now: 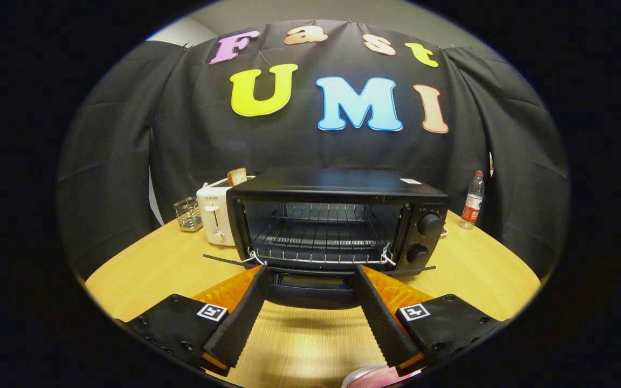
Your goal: Open the toaster oven, put the food inside, and close the toaster oven door.
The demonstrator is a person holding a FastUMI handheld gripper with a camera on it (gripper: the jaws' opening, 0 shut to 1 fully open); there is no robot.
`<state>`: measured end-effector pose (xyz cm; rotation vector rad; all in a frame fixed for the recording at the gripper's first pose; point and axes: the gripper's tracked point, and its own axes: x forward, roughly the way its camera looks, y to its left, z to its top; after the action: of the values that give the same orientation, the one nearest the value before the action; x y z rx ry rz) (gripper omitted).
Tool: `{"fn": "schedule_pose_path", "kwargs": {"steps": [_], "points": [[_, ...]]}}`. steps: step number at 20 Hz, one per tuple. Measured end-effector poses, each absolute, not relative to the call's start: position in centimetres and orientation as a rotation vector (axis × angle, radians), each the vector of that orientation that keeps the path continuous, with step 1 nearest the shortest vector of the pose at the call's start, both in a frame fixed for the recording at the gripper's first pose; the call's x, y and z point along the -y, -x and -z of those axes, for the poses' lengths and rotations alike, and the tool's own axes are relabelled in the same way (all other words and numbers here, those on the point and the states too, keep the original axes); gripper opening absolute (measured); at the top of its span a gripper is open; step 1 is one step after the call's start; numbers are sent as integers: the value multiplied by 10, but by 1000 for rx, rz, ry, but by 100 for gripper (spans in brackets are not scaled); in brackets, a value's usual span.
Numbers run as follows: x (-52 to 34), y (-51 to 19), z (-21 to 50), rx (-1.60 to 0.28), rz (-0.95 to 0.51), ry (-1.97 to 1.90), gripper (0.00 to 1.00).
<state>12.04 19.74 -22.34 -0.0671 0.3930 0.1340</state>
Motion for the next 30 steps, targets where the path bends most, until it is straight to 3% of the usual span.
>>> {"fn": "schedule_pose_path", "kwargs": {"steps": [15, 30], "points": [[-196, -81, 273, -628, -131, 41, 100], [-176, -19, 218, -756, -424, -80, 98]]}}
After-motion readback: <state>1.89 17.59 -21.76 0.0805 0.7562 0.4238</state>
